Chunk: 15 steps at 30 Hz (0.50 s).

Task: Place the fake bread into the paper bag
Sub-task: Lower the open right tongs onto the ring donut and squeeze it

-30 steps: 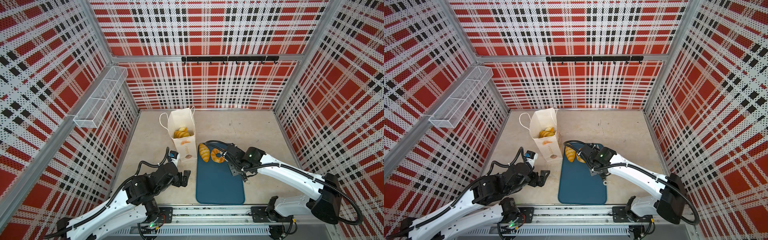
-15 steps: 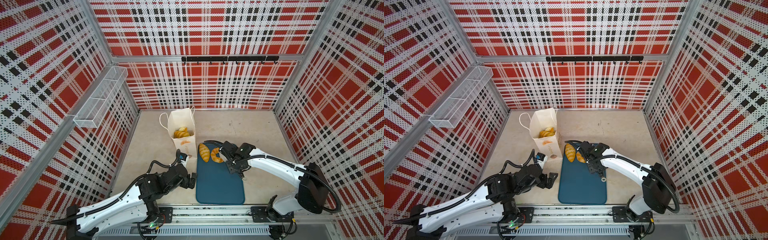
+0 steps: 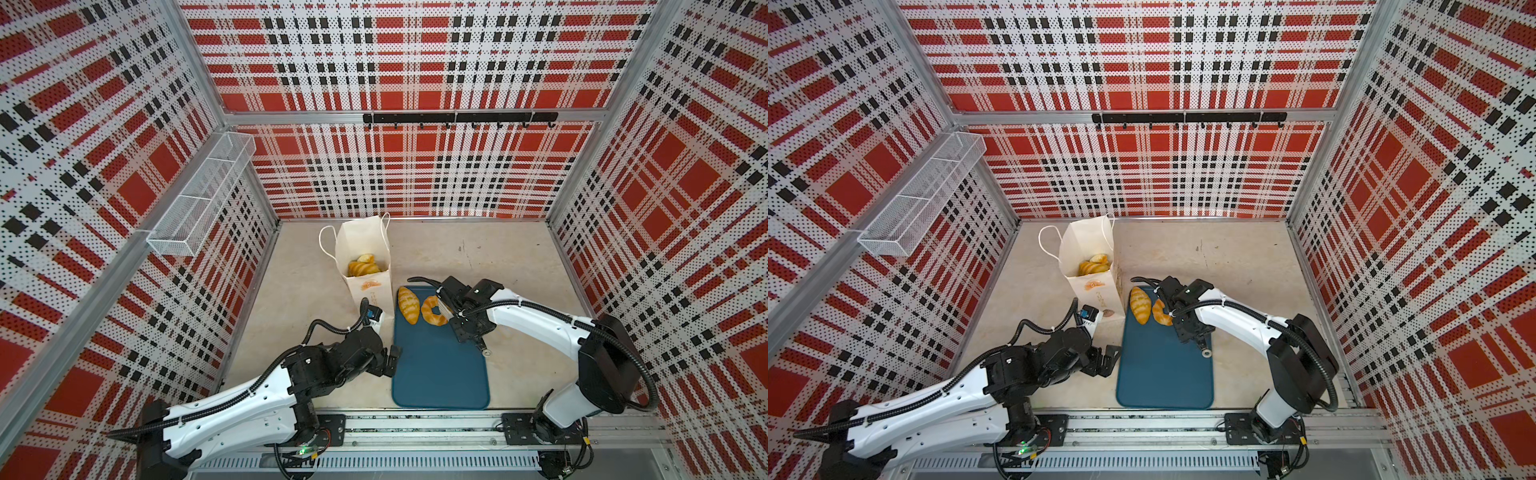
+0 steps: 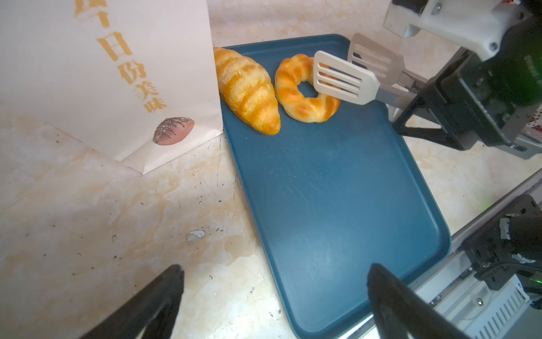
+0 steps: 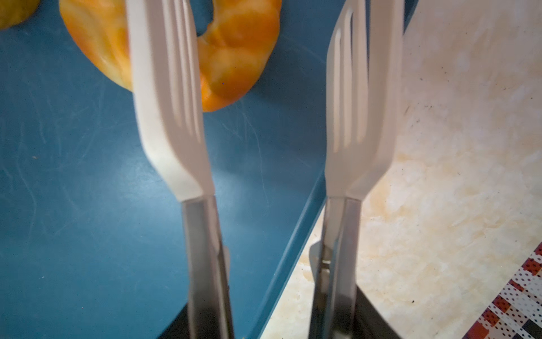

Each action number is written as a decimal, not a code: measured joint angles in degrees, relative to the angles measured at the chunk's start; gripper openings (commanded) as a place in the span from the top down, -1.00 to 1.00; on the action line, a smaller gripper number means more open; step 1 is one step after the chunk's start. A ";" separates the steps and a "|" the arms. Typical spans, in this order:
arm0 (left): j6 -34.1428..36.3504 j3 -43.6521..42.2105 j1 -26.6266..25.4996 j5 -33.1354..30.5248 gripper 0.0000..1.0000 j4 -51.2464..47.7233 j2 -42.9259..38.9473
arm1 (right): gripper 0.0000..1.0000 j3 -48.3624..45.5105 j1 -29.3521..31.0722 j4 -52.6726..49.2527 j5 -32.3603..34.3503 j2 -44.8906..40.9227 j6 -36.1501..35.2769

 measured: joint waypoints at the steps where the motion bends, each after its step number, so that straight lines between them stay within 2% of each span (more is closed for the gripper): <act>1: 0.00 0.00 0.00 0.04 -0.99 0.04 0.00 | -0.06 0.57 -0.11 0.04 -0.02 0.57 -0.35; 10: -0.02 0.00 -0.70 0.07 -0.99 0.46 0.90 | 0.19 2.54 -1.09 -0.46 -0.39 4.02 -3.58; 15: -0.04 0.02 -1.66 0.04 -0.99 1.18 1.97 | 0.27 2.56 -1.97 -2.01 -0.22 4.07 -5.33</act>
